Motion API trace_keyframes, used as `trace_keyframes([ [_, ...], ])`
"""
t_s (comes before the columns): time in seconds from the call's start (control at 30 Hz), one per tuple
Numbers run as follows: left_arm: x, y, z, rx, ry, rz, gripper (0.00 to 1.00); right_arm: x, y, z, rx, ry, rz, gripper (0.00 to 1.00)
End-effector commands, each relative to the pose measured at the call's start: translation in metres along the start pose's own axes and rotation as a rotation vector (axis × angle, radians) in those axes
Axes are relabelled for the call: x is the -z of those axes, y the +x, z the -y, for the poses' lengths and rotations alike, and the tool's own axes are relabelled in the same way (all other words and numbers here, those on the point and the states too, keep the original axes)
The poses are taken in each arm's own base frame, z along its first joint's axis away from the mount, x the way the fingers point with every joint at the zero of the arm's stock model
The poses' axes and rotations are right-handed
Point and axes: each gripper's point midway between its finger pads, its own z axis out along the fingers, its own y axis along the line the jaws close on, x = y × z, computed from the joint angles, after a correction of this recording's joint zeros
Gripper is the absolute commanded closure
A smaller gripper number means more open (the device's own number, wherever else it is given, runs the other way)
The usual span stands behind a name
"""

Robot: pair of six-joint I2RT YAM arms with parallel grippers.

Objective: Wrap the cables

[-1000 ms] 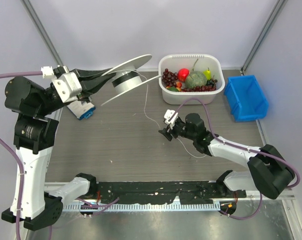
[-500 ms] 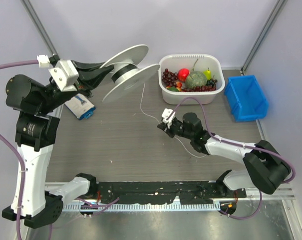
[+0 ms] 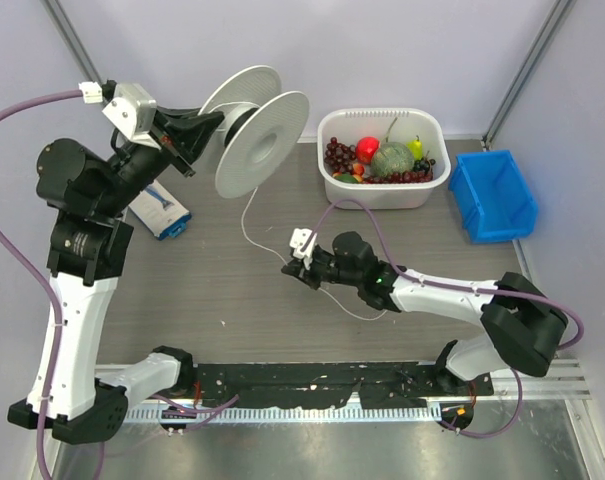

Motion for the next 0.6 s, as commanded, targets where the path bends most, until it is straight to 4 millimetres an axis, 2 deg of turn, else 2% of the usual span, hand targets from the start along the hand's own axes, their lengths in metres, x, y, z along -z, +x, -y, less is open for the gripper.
trace_keyframes([
  [0.0,0.006,-0.037,-0.006,-0.03,-0.06,0.132,1.0,-0.018,-0.044,0.0,0.019,0.004,0.079,0.99],
  [0.03,0.006,-0.032,-0.006,-0.024,-0.059,0.123,1.0,-0.023,-0.059,-0.001,0.028,-0.001,0.102,0.99],
  [0.07,0.006,-0.029,-0.006,-0.024,-0.061,0.118,1.0,-0.026,-0.062,-0.002,0.021,-0.004,0.095,0.99],
  [0.1,0.006,-0.023,-0.007,-0.026,-0.063,0.107,1.0,-0.03,-0.078,-0.003,0.028,-0.007,0.12,0.99],
  [0.13,0.006,-0.021,-0.007,-0.038,-0.062,0.102,1.0,-0.031,-0.082,-0.006,0.02,-0.014,0.114,0.99],
  [0.17,0.007,-0.017,-0.009,-0.043,-0.073,0.096,1.0,-0.032,-0.098,-0.006,0.028,-0.013,0.137,0.99],
  [0.2,0.006,-0.012,-0.011,-0.044,-0.08,0.085,1.0,-0.032,-0.1,-0.006,0.022,-0.013,0.13,0.99],
  [0.23,0.006,-0.008,-0.013,-0.051,-0.088,0.078,1.0,-0.03,-0.114,-0.006,0.026,-0.011,0.15,0.99],
  [0.37,0.007,0.011,-0.015,-0.075,-0.096,0.042,1.0,-0.019,-0.135,-0.009,0.034,-0.012,0.159,0.99],
  [0.4,0.007,0.015,-0.017,-0.098,-0.099,0.031,1.0,-0.013,-0.146,-0.008,0.039,-0.005,0.179,0.99],
  [0.43,0.008,0.02,-0.017,-0.111,-0.098,0.023,1.0,-0.01,-0.147,-0.009,0.038,-0.006,0.175,0.99],
  [0.47,0.008,0.025,-0.017,-0.122,-0.094,0.013,1.0,-0.004,-0.157,-0.009,0.044,-0.002,0.195,0.99],
  [0.57,0.008,0.037,-0.017,-0.133,-0.085,-0.013,1.0,0.009,-0.172,-0.004,0.062,0.028,0.213,0.99],
])
